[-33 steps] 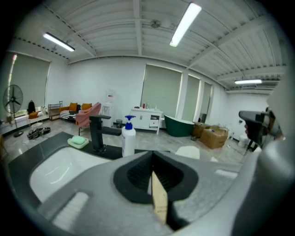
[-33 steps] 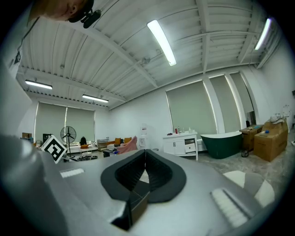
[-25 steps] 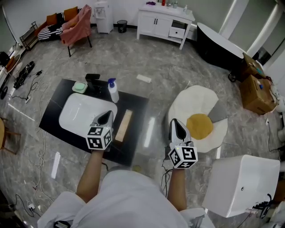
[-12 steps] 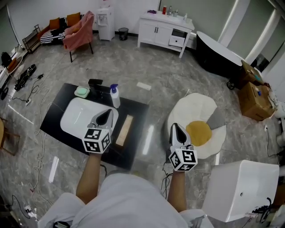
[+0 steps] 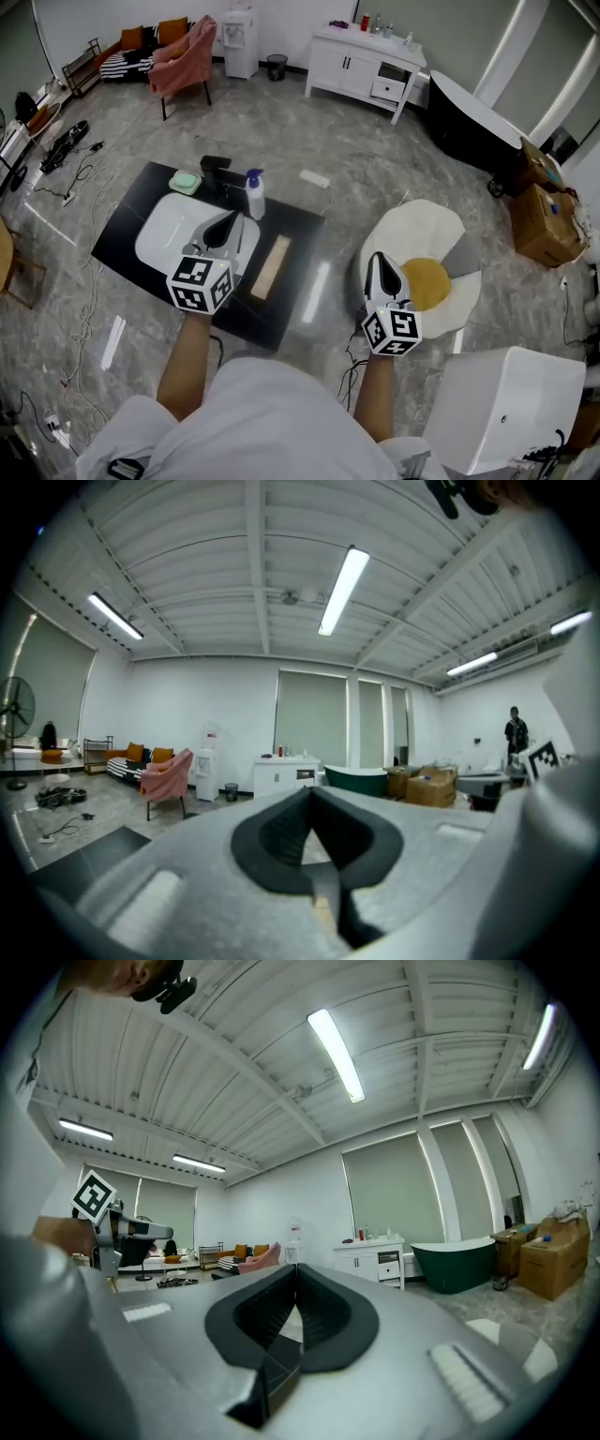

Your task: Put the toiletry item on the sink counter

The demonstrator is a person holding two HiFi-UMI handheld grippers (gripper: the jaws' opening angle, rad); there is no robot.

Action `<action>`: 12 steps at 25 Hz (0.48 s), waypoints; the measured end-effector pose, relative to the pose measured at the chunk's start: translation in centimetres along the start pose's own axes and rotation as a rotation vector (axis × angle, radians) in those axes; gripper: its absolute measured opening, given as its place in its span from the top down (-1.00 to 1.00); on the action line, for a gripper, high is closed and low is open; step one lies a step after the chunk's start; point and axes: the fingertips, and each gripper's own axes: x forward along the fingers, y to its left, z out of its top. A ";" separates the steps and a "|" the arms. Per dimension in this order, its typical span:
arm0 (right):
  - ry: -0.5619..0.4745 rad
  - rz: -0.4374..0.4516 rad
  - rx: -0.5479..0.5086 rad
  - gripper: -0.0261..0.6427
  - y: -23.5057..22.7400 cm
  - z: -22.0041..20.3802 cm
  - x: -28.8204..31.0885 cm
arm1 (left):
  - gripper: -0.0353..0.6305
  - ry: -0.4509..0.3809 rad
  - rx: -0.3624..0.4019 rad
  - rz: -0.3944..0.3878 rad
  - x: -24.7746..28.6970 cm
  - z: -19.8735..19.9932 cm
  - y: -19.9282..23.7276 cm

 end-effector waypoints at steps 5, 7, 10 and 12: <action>-0.004 0.004 -0.009 0.91 0.1 0.2 0.3 | 0.90 -0.024 -0.003 0.000 -0.2 0.7 0.3; -0.004 0.001 -0.012 0.91 0.0 0.1 0.3 | 0.90 -0.032 -0.001 0.000 -0.3 0.8 0.4; -0.002 -0.003 -0.015 0.91 -0.1 0.0 0.0 | 0.90 -0.038 -0.001 0.001 -0.6 0.9 0.3; -0.003 -0.004 -0.015 0.91 -0.1 0.0 -0.2 | 0.90 -0.039 -0.002 0.003 -0.7 1.0 0.3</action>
